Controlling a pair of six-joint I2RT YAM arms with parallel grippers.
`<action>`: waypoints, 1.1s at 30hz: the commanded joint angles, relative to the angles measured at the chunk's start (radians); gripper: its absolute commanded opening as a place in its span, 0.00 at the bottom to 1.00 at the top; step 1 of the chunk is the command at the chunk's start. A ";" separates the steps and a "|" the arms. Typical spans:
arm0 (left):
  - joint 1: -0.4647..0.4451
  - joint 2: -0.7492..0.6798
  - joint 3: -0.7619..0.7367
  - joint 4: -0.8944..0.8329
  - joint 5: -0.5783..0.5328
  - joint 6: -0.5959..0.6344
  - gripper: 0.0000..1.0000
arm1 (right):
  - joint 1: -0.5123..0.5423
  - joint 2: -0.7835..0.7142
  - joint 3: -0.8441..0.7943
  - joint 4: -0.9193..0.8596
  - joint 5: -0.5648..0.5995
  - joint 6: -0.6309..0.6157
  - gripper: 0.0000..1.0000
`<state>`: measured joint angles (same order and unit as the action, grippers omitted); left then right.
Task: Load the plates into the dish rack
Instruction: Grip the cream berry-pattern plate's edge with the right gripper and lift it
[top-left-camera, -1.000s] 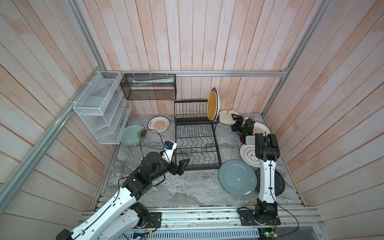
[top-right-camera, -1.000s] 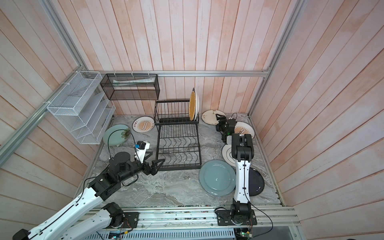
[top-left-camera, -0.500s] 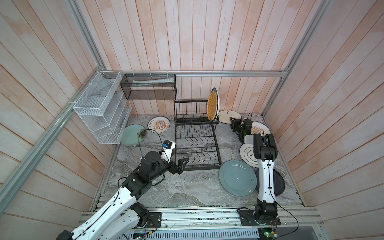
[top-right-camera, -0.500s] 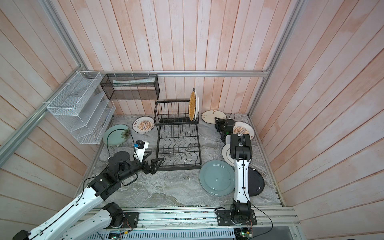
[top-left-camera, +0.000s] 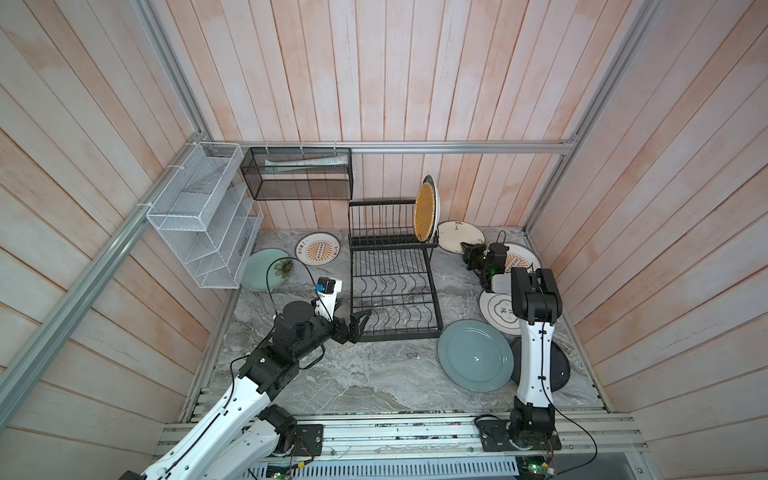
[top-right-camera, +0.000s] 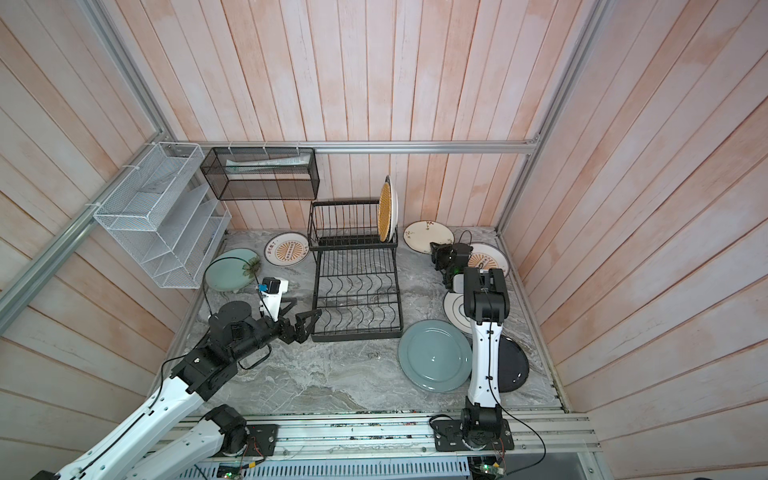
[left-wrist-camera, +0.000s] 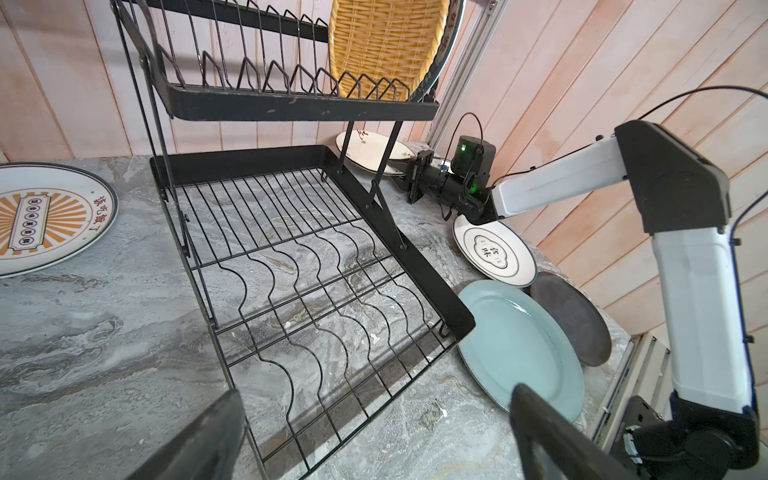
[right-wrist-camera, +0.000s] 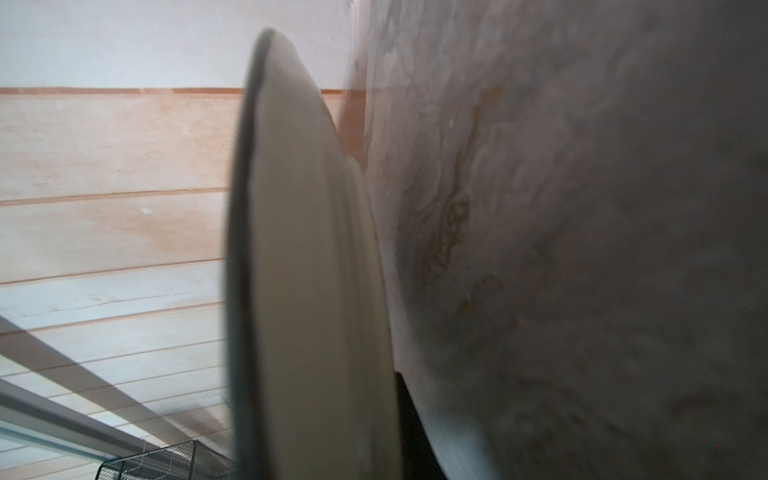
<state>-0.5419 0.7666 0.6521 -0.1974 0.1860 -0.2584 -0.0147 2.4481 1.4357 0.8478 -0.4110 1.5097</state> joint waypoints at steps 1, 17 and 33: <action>0.010 -0.014 -0.018 0.026 0.021 -0.011 1.00 | -0.013 -0.095 -0.066 0.100 -0.018 0.005 0.00; 0.014 -0.031 -0.028 0.040 0.012 -0.010 1.00 | -0.062 -0.458 -0.316 0.182 -0.110 -0.011 0.00; 0.014 -0.170 -0.158 0.263 0.176 0.003 1.00 | -0.114 -1.167 -0.887 -0.103 -0.126 -0.199 0.00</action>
<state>-0.5312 0.6033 0.5064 -0.0101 0.3019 -0.2588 -0.1349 1.4113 0.5880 0.7712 -0.5053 1.4029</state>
